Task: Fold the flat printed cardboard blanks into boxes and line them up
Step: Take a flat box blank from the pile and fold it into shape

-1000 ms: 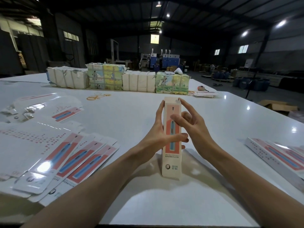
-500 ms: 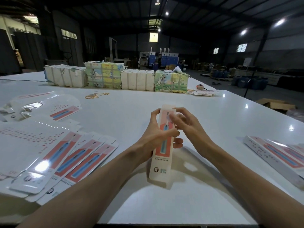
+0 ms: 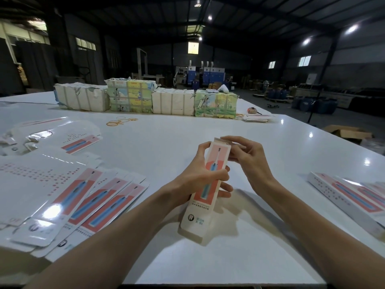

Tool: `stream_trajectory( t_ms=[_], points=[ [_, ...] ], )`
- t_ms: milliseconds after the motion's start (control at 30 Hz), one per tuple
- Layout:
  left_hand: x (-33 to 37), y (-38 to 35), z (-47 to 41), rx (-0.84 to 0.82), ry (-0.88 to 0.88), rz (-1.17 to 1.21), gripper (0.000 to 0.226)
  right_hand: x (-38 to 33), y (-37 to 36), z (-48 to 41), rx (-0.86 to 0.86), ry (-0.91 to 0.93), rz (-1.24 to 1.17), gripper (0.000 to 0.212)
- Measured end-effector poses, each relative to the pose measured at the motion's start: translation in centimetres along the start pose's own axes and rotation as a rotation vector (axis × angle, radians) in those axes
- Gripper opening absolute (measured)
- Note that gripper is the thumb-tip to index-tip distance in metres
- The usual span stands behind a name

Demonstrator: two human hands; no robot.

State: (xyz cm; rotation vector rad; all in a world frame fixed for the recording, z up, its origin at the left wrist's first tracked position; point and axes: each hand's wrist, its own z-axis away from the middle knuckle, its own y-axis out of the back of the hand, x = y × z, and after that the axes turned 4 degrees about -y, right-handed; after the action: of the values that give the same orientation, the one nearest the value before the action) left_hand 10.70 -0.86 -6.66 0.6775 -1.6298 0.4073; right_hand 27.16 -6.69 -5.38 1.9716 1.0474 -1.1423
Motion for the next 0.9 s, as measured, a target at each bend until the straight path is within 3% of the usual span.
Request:
stream_trajectory(
  t_ms=[133,300,467,900],
  points=[
    [0.0,0.0,0.0,0.005,-0.006,0.018,0.089,-0.4,0.2,0.1,-0.023,-0.003,-0.051,0.031],
    [0.0,0.2,0.0,-0.008,-0.038,-0.027,0.090,-1.3,0.4,-0.1,-0.078,-0.157,-0.300,0.029],
    [0.0,0.3,0.1,-0.026,-0.066,-0.081,0.089,-1.3,0.7,-0.4,-0.041,-0.222,-0.315,0.018],
    [0.0,0.2,0.5,0.001,-0.133,-0.121,0.101,-1.4,1.2,-0.8,-0.104,-0.320,-0.336,0.020]
  ],
)
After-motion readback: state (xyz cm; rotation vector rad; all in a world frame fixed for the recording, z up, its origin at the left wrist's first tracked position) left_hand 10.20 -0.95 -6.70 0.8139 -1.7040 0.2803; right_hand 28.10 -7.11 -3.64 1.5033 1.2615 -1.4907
